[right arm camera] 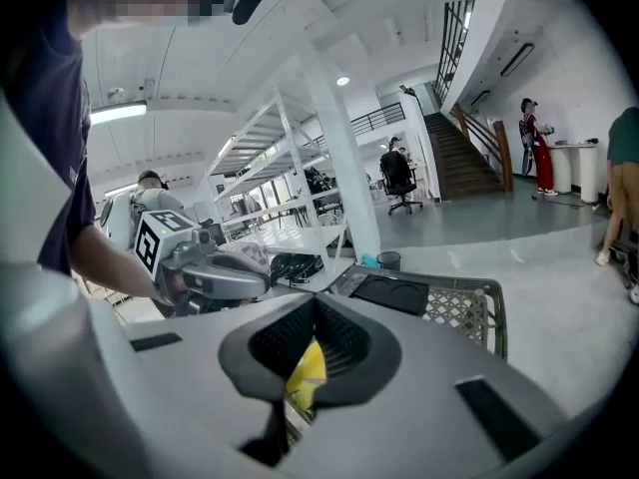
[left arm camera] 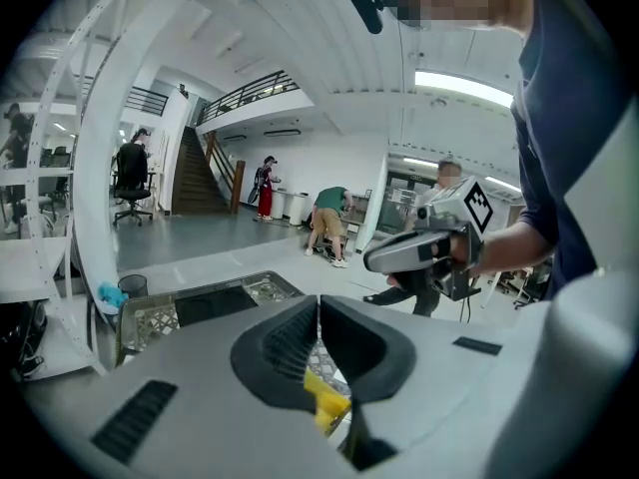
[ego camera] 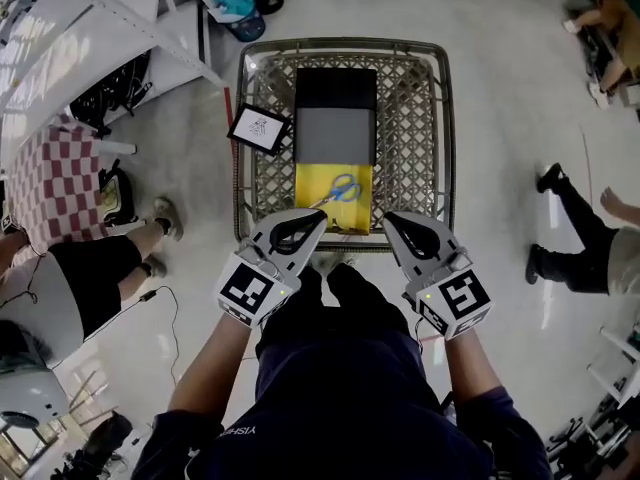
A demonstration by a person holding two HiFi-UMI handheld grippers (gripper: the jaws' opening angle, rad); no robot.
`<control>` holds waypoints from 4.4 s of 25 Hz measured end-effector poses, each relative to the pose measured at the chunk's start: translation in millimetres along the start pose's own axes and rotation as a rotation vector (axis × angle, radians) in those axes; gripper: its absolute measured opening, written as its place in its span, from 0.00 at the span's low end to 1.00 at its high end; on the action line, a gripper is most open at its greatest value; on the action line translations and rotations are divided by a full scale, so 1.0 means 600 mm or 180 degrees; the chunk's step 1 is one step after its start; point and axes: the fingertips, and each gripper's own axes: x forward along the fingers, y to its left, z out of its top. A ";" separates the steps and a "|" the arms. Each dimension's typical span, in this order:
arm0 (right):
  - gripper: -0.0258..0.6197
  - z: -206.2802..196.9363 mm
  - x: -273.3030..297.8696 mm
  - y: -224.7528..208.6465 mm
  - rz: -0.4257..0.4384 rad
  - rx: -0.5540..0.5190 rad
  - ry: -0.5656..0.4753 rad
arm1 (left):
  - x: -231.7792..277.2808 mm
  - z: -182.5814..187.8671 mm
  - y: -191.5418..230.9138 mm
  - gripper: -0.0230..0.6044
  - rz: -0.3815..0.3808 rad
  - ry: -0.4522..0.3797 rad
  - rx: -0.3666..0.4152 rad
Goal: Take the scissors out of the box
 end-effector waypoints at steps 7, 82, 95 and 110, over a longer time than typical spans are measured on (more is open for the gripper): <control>0.07 -0.030 0.032 -0.038 -0.0035 0.0140 0.0080 | 0.059 -0.042 0.035 0.08 -0.0120 0.0147 0.0035; 0.07 -0.135 0.088 -0.086 -0.0136 0.0369 0.0516 | 0.189 -0.353 0.101 0.16 -0.0314 0.2349 0.0862; 0.07 -0.030 0.083 -0.079 -0.0149 0.0111 0.0214 | 0.139 -0.131 0.114 0.16 -0.0023 0.1416 0.0624; 0.07 0.073 0.064 -0.077 -0.0180 -0.0203 -0.0050 | 0.090 0.046 0.105 0.16 0.0145 0.0667 0.0504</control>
